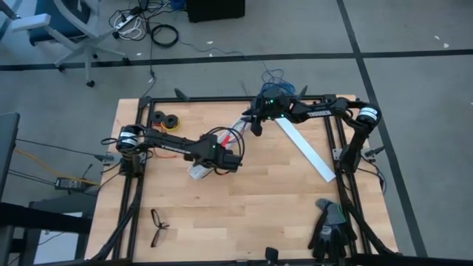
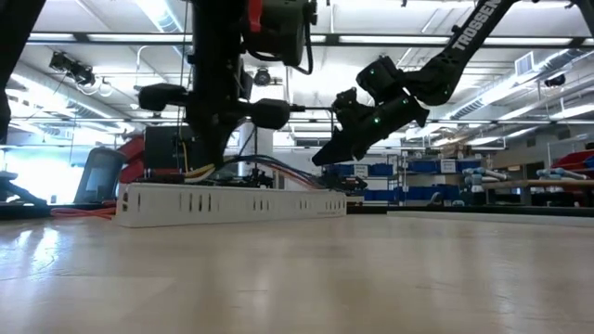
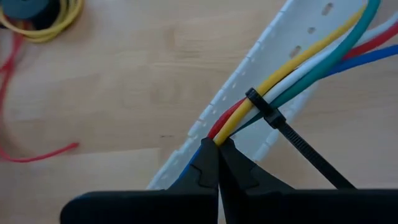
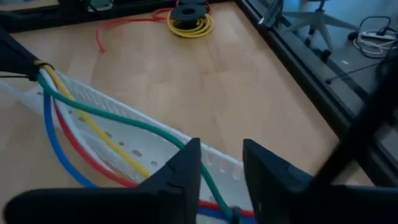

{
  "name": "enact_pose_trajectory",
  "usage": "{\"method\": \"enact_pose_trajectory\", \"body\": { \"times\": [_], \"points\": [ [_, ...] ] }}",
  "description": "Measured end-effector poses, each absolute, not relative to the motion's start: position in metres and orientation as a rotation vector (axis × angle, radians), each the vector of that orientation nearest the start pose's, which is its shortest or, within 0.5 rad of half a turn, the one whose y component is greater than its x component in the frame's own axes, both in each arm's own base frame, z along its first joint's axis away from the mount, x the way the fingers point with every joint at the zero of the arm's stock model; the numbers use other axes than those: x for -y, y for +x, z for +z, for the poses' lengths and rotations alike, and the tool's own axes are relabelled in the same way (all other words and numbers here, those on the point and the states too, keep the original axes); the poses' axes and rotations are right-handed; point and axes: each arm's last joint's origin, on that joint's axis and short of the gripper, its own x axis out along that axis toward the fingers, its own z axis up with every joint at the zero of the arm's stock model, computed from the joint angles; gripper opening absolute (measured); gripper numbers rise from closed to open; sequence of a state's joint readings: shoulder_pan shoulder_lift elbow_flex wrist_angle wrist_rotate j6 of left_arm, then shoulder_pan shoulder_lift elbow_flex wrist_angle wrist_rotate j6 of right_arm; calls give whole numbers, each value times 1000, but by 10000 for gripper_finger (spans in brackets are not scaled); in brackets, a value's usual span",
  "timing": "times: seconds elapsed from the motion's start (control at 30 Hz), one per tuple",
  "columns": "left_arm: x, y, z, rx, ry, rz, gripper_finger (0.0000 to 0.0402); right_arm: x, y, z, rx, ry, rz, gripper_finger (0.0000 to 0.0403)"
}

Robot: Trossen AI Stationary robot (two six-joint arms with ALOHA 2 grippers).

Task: Ziptie cables
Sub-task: Put the zip tied cable wires into the white cable duct

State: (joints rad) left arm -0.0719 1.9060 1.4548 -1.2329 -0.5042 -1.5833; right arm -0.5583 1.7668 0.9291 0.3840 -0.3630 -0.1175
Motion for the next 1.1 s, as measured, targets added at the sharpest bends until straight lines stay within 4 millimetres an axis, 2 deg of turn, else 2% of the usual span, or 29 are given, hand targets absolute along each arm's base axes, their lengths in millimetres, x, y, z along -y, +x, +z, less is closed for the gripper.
{"method": "enact_pose_trajectory", "body": {
  "times": [0.23, 0.4, 0.6, 0.93, 1.1],
  "points": [
    [11, 337, 208, -992, -684, 1436, 2, 192, 309, 182, -391, 161, -146, 154],
    [14, 336, 207, -1083, -772, 1410, 2, 189, 311, 183, -381, 161, -96, 153],
    [16, 338, 206, -1087, -799, 1393, 9, 180, 316, 183, -382, 157, -68, 143],
    [17, 340, 205, -1110, -865, 1371, 82, 169, 322, 183, -389, 165, -35, 136],
    [18, 348, 204, -1069, -939, 1303, 124, 169, 322, 182, -396, 153, -30, 134]
  ]
}}
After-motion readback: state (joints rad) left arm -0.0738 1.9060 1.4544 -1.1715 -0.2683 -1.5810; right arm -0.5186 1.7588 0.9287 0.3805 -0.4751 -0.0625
